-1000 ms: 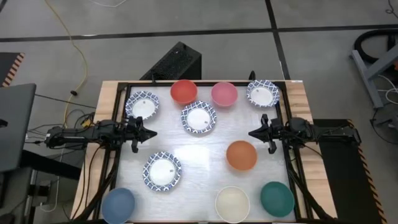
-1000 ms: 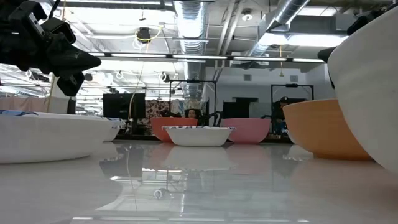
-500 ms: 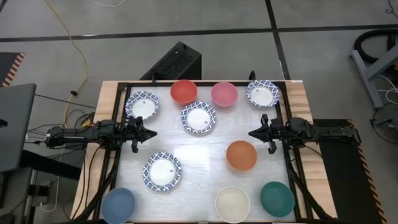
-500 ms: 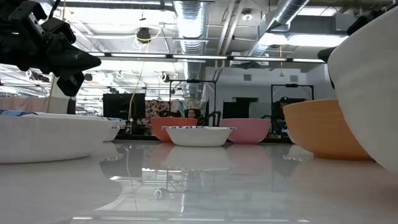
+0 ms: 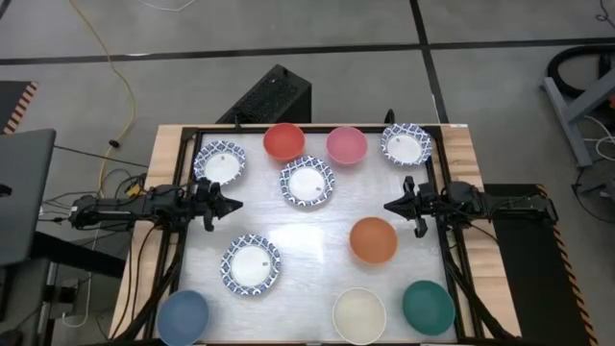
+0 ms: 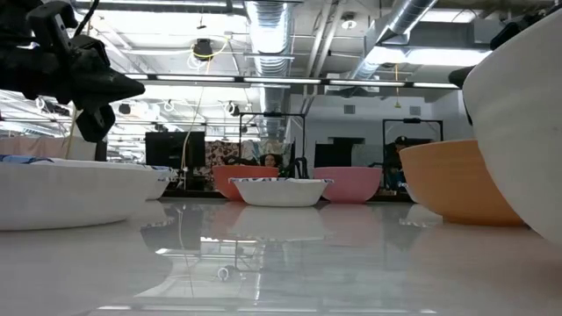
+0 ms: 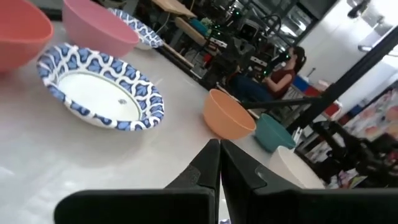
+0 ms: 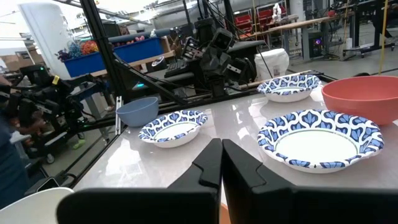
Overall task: Nest bowls inside each other
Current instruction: Stack the blue patterned bowl on top of the blue patterned bowl
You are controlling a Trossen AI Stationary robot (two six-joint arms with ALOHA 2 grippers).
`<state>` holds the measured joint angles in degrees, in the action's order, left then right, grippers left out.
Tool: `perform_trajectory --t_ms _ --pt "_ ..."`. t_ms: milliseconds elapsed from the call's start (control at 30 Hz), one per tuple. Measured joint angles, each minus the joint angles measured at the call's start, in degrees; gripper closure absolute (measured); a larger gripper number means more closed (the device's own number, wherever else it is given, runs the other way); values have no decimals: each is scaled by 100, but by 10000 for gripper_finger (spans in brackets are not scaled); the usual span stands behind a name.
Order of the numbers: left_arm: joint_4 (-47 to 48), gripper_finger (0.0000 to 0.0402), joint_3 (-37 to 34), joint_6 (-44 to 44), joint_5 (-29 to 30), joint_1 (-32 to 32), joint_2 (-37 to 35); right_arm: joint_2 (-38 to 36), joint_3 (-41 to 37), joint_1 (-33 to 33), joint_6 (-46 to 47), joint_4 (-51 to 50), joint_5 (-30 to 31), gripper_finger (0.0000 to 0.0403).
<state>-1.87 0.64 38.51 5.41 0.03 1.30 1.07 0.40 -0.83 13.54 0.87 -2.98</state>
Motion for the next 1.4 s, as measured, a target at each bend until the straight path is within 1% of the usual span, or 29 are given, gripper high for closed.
perform_trajectory --t_ms 133,233,300,433,600,667,733,900,967,1067,1167,1300,1400 --pt "-262 401 1 822 34 -1 0 1 0 1 0 1 0 369" --pt "-547 401 0 1303 344 -2 0 1 0 -1 0 1 0 369" --pt "-832 400 0 1476 524 0 0 -1 0 -1 0 1 0 369" --pt "-1665 385 11 1319 875 -1 16 1 0 0 0 1 0 369" --pt "-2089 346 254 798 1288 0 17 1 -2 -1 0 80 1 369" --pt "-2161 328 353 614 1323 0 28 1 -2 -4 15 156 -5 369" --pt "-2195 310 492 504 1346 0 94 2 -2 -4 456 312 -13 369" --pt "-2212 271 972 475 1349 0 547 1 -2 -1 2651 691 -13 369" --pt "-2194 260 1214 475 1349 0 854 0 -2 -11 3022 791 19 369" --pt "-2162 250 1631 473 1352 0 1438 4 -2 -12 3314 901 403 369" --pt "-1906 246 2127 394 1448 0 2043 -1 -2 -12 3856 1041 1104 369" --pt "-972 246 2980 193 1481 0 2667 -1 -2 -12 3939 1008 1949 369" --pt "6 246 3714 17 1504 0 3048 3 -2 -12 3934 973 2272 369"
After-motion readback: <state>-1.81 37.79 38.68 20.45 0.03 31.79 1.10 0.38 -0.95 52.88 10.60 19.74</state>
